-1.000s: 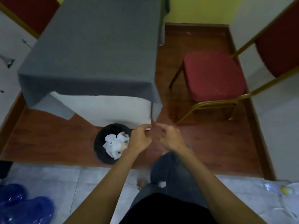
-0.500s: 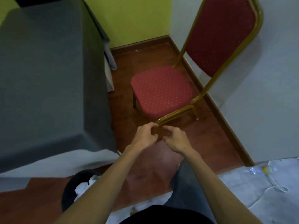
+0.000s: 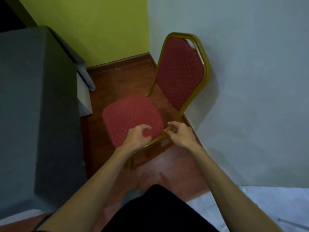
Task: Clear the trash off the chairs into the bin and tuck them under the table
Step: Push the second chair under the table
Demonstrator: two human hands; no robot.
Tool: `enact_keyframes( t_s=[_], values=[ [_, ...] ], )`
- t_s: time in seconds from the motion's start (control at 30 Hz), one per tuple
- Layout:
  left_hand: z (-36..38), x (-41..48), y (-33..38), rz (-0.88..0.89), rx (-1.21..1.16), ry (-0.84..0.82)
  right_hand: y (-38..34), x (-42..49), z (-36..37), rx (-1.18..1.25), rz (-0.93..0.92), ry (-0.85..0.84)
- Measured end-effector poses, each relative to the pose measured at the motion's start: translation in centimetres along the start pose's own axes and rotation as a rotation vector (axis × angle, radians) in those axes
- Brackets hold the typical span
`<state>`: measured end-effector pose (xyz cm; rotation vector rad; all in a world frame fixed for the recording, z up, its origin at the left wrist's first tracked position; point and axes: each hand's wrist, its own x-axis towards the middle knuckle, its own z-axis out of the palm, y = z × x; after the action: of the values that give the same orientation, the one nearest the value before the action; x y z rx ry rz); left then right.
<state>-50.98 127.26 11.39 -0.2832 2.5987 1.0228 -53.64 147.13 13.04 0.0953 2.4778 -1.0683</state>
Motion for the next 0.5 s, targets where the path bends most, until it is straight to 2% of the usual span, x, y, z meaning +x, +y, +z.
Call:
enact_keyframes(
  t_s=[0.27, 0.5],
  values=[
    [-2.7, 5.3, 6.7, 0.123, 0.012, -0.017, -2.7, 3.6, -7.8, 0.094, 0.010, 0.080],
    [-2.2, 11.8, 11.5, 0.151, -0.022, -0.090, -4.0, 9.1, -11.9, 0.088, -0.002, 0.178]
  ],
)
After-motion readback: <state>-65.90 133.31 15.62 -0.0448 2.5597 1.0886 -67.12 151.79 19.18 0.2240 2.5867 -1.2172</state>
